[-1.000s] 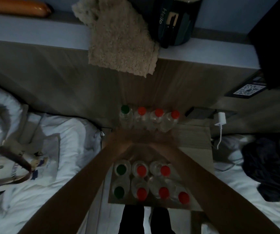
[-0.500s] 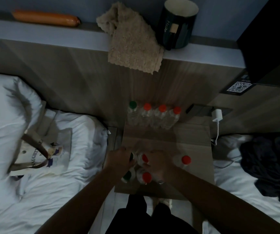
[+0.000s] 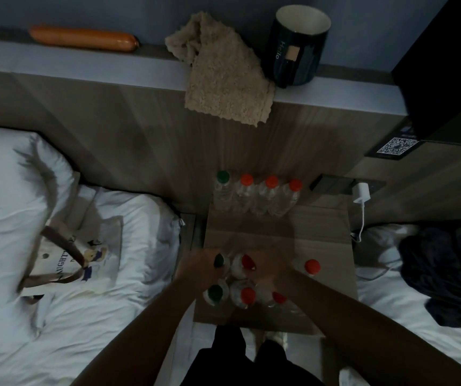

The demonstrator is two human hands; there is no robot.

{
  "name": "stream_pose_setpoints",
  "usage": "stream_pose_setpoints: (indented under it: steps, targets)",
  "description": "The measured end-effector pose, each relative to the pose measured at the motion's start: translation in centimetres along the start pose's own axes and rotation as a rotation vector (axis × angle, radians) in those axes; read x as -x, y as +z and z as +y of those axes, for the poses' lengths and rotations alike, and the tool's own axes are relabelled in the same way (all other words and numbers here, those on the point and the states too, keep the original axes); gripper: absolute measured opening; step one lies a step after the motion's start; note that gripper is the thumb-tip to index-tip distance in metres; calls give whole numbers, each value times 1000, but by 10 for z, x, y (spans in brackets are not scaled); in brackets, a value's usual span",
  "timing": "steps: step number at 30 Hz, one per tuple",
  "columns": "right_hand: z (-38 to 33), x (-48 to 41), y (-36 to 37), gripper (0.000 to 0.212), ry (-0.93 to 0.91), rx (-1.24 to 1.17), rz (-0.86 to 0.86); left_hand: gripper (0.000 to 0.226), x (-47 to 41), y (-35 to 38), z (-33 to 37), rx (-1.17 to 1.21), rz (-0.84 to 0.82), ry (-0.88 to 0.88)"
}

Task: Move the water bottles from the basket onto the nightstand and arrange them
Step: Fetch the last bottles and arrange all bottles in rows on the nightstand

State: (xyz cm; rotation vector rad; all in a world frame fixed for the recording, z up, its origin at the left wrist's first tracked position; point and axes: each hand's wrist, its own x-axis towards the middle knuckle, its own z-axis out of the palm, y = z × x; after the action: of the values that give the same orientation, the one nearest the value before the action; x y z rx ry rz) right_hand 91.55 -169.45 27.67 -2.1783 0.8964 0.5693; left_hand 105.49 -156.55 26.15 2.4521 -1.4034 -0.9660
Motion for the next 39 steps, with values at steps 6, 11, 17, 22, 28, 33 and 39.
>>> stream_pose_setpoints:
  steps: [6,11,17,22,28,33,39]
  targets:
    - [1,-6,-14,34,17,-74,39,20,-11,-24,4,94,32,14]
    - [-2,-22,-29,37,-6,-48,106,33,-29,-40,8,239,79,20]
    - [-14,-43,-49,24,36,-46,270,28,-59,-56,12,144,95,-51]
    - [-22,-63,-60,21,70,-93,314,18,-83,-67,7,179,94,-60]
    - [-33,-82,-60,15,74,-70,329,17,-102,-74,6,161,88,-49]
    - [-30,-91,-58,18,67,-84,365,14,-110,-73,3,159,86,-36]
    - [-18,-93,-49,17,53,-135,381,19,-111,-67,7,199,119,-47]
